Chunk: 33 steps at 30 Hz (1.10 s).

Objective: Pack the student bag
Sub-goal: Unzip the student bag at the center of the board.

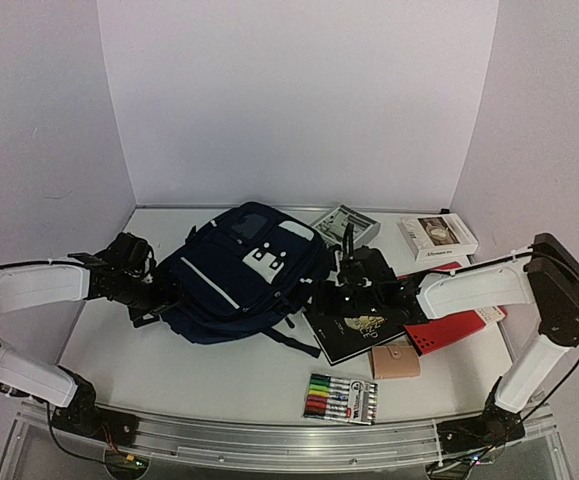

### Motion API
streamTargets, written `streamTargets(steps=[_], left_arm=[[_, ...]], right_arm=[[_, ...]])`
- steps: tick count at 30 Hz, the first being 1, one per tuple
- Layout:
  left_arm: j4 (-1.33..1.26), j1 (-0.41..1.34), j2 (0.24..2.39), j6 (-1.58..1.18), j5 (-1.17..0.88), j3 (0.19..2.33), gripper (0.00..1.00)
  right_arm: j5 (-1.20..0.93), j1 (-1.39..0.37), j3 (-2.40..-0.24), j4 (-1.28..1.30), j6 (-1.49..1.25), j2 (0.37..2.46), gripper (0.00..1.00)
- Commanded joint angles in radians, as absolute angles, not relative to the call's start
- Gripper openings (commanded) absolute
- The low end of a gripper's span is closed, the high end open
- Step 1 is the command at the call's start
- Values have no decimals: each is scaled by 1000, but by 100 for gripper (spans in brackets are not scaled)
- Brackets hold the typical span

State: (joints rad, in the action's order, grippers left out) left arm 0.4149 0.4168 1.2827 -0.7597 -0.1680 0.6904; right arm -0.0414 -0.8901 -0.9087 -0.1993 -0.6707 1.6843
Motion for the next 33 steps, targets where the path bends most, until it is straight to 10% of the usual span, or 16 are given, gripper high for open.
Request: streamTargets(steps=[1, 7, 17, 33], left_arm=[[283, 411, 1309, -782, -197, 684, 93], [237, 411, 1373, -798, -190, 696, 79], [144, 411, 1323, -824, -175, 723, 3], [224, 406, 1113, -765, -250, 938, 0]], right_arm=[[-46, -934, -961, -235, -604, 1770, 61], [-39, -979, -1021, -236, -540, 1861, 53], [35, -989, -1022, -238, -527, 1893, 46], [-100, -989, -920, -341, -510, 1610, 47]])
